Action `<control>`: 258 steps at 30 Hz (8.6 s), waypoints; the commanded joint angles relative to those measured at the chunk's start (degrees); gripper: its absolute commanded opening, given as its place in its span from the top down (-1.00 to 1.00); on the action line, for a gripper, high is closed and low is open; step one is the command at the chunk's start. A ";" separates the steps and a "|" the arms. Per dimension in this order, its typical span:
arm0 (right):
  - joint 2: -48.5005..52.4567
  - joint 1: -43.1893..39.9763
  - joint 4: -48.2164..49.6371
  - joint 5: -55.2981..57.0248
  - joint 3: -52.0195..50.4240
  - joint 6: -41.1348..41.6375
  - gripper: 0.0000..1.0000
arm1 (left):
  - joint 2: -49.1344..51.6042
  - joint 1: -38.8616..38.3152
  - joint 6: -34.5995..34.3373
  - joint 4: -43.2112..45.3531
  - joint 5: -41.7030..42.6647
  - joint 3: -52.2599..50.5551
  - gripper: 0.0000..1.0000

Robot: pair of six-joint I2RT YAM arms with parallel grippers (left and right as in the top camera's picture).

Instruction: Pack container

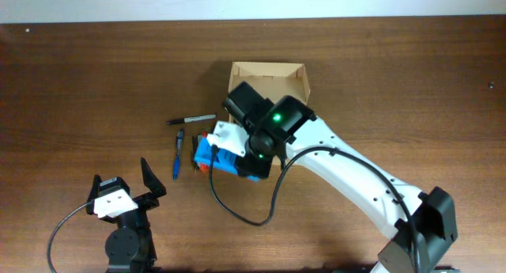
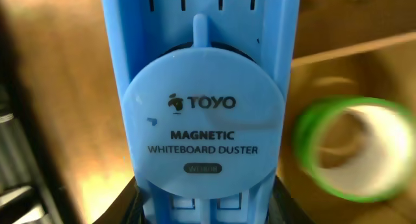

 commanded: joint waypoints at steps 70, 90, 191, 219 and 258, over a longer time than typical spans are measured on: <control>0.09 -13.25 13.38 24.81 -15.06 49.94 -0.89 | -0.37 0.31 0.31 -0.26 0.61 -0.20 -1.00; -0.68 -12.17 12.17 8.68 -14.97 51.49 -0.99 | -0.37 0.31 0.31 -0.26 0.61 -0.20 -1.00; 4.61 -11.93 -5.22 -3.82 9.40 20.39 -0.98 | -0.37 0.31 0.31 -0.26 0.61 -0.20 -1.00; -12.22 -4.94 -9.62 5.57 7.78 12.44 -0.98 | -0.37 0.31 0.31 -0.26 0.61 -0.20 -1.00; -78.90 -20.11 -1.81 21.86 -30.16 26.97 -0.98 | -0.37 0.31 0.31 -0.26 0.61 -0.20 -0.99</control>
